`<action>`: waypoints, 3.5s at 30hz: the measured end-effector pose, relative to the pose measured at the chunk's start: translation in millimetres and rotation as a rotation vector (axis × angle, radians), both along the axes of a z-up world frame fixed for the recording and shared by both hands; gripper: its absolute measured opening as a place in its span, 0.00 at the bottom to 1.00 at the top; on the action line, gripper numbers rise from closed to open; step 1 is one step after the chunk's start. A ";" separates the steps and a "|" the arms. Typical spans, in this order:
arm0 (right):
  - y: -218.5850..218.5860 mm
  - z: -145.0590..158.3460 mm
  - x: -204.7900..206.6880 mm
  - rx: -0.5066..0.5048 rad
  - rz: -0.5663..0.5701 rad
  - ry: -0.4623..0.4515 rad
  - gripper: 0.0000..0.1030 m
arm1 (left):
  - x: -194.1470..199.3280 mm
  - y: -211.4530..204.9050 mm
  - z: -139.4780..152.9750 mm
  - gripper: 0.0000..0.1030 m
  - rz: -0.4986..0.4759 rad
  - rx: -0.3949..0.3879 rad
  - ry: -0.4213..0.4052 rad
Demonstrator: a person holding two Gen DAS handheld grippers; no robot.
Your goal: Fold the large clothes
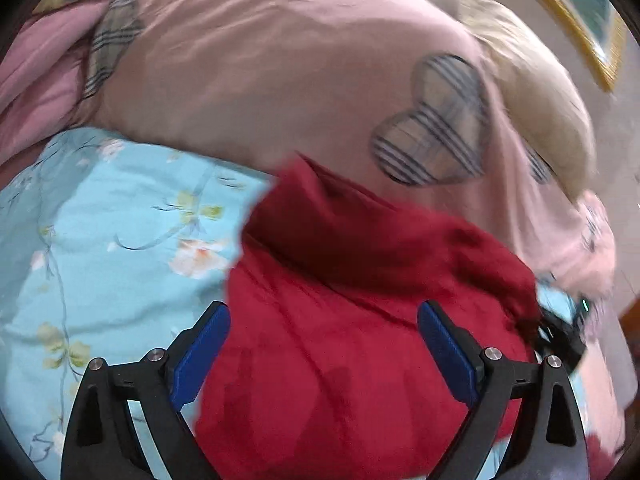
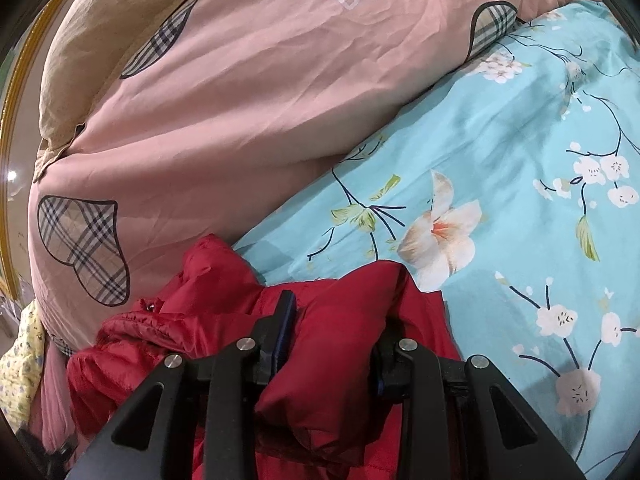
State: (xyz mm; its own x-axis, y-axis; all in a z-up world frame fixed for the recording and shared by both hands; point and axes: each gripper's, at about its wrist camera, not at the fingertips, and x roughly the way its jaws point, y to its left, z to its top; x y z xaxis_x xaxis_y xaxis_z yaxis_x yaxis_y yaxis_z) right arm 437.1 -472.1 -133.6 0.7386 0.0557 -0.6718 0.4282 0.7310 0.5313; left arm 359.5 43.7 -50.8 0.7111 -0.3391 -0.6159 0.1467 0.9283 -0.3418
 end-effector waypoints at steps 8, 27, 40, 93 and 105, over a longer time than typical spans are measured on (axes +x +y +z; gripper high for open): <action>2.6 2.0 2.2 -0.021 0.011 0.009 0.33 | -21.7 -71.2 -33.9 0.93 -0.144 0.160 0.045; 96.5 82.7 -69.9 -0.245 0.346 -0.048 0.72 | 39.9 -104.7 -79.2 1.00 0.048 0.377 0.073; 137.0 26.4 3.3 -0.431 0.431 0.185 0.74 | 45.6 -97.5 -69.6 0.99 -0.004 0.350 0.104; 65.9 38.6 -78.2 -0.302 0.364 0.104 0.83 | 56.9 -38.7 -34.4 0.99 0.049 0.131 0.120; 56.9 45.0 -87.3 -0.281 0.356 0.090 0.84 | 25.4 32.5 -29.0 0.99 0.111 -0.005 0.120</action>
